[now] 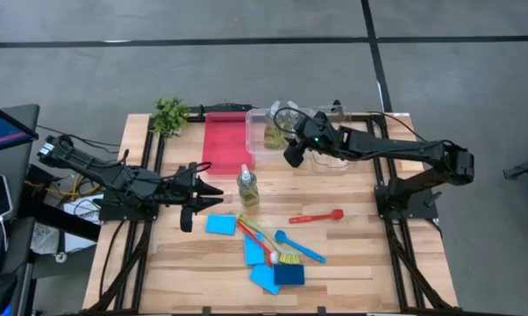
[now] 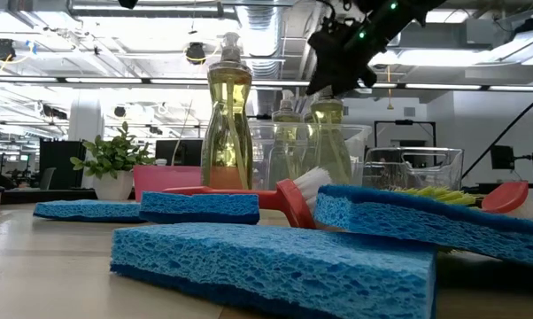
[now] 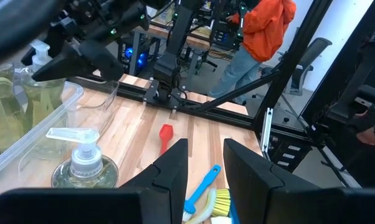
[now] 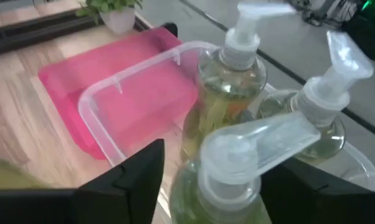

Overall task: Pick & Place Kitchen Sink Supplies
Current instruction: Put the green dishwashing liquid into the white bin

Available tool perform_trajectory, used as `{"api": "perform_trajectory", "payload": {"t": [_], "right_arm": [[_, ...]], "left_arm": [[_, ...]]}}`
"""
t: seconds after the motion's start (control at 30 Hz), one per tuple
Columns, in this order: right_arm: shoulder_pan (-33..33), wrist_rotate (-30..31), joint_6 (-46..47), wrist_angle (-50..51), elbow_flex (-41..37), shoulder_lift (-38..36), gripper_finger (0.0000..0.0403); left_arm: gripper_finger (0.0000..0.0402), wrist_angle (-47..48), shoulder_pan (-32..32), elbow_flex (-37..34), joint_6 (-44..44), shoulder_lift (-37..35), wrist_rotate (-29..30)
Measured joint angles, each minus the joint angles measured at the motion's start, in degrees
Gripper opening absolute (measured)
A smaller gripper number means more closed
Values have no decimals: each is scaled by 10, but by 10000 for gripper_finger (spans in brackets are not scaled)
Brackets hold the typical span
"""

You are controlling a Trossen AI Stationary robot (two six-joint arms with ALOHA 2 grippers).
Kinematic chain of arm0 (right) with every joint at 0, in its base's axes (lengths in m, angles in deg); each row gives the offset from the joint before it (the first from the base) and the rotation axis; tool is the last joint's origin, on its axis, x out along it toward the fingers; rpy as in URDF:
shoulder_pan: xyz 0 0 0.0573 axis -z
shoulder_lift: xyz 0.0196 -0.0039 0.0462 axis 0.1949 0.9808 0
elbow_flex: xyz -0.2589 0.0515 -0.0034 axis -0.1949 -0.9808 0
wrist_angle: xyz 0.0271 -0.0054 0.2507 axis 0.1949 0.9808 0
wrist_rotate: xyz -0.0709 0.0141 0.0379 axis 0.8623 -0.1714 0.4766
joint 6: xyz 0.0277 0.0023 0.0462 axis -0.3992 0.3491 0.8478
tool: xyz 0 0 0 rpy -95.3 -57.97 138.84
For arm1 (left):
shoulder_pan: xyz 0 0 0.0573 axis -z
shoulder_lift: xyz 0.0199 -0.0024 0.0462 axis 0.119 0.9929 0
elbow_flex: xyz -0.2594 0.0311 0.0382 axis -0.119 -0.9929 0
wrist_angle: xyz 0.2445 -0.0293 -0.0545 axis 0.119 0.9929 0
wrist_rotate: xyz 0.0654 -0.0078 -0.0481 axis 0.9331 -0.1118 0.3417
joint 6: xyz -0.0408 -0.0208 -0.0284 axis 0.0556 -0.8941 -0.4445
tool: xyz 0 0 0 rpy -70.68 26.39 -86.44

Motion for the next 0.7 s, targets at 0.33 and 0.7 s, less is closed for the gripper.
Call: {"api": "perform_trajectory", "payload": {"t": [0.33, 0.7], "right_arm": [[-11, 2, -6, -1, 1, -10, 245], [-14, 4, -10, 10, 1, -57, 245]], "left_arm": [[104, 0, 0, 0, 0, 0, 0], [104, 0, 0, 0, 0, 0, 0]]}}
